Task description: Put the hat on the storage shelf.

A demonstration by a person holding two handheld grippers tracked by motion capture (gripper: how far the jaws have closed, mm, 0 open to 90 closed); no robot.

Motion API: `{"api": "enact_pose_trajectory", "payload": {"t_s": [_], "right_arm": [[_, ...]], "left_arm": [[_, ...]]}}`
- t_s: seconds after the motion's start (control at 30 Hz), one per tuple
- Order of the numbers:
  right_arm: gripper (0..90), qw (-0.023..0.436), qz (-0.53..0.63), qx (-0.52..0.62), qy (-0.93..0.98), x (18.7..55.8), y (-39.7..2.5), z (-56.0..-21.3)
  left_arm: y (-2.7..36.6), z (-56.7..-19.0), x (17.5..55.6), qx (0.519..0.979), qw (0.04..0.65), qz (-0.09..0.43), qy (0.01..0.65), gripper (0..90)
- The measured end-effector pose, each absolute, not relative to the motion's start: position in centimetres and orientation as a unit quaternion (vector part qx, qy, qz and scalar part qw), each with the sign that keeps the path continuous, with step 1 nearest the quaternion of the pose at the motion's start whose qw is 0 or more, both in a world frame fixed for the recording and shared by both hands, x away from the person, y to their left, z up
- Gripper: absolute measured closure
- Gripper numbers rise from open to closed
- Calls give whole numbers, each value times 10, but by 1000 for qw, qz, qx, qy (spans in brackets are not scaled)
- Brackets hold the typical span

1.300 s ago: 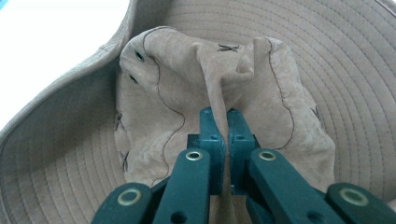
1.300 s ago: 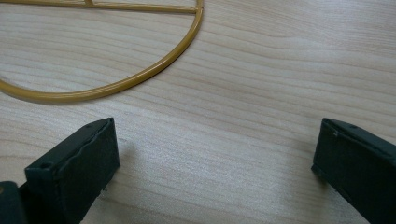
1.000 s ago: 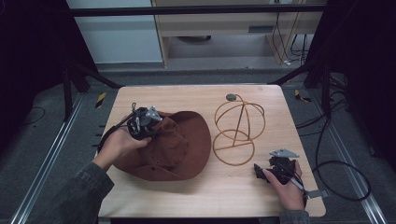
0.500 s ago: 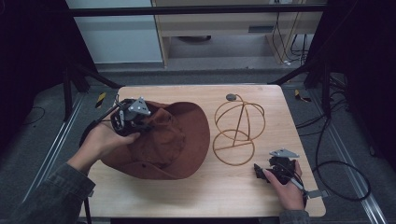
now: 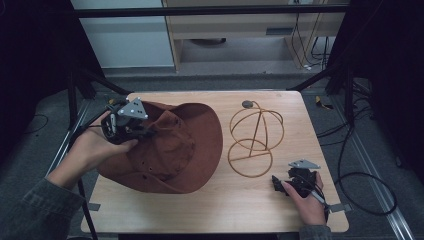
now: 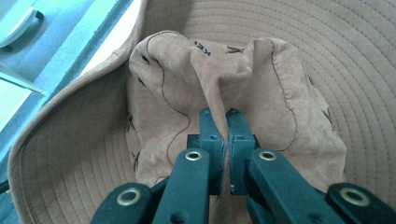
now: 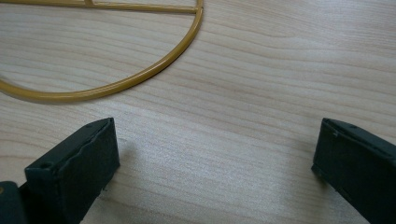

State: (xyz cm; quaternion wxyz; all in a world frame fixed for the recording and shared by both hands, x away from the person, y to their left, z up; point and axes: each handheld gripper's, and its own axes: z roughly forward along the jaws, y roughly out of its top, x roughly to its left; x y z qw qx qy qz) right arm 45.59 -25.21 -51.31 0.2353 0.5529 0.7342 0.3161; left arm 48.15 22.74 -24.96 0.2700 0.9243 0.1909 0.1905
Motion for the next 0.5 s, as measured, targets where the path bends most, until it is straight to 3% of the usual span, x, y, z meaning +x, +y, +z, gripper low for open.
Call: {"api": "enact_pose_trajectory", "payload": {"t_s": [0.5], "right_arm": [[4,235,317,553,734,456,-252,-513]], "left_arm": [[223,-223,465,916,298,211,169,878]]}}
